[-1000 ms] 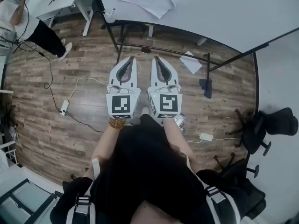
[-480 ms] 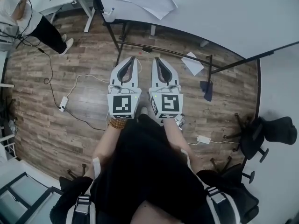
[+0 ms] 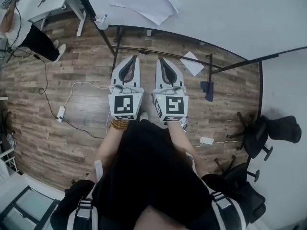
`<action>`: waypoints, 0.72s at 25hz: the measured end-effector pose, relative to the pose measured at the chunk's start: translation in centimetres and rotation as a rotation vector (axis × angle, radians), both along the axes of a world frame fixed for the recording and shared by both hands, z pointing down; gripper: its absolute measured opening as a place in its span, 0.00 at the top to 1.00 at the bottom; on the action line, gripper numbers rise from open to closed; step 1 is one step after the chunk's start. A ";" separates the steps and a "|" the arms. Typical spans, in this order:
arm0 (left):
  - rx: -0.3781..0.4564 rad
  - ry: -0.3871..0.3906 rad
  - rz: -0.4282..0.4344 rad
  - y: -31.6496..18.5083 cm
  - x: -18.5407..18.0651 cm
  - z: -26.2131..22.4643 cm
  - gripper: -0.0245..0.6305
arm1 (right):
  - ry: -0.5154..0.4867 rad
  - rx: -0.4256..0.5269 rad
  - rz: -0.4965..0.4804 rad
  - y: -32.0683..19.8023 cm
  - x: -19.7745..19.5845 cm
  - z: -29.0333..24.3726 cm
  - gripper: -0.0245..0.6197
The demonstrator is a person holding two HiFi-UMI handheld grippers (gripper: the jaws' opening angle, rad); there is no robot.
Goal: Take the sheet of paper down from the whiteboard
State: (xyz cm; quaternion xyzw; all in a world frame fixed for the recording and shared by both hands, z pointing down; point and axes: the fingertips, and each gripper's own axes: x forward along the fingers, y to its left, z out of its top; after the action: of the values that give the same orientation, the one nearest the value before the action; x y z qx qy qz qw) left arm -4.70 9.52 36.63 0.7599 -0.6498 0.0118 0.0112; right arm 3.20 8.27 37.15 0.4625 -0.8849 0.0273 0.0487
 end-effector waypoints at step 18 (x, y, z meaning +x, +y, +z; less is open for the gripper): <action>0.033 0.043 0.064 -12.6 -7.1 -0.4 0.95 | 0.126 0.094 0.000 -11.7 -6.7 -2.0 0.96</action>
State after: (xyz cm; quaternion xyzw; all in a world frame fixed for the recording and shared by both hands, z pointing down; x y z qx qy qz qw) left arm -11.85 -3.06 36.23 0.7804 -0.6250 -0.0151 0.0123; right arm -3.54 -3.48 35.13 0.4651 -0.8804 -0.0433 0.0826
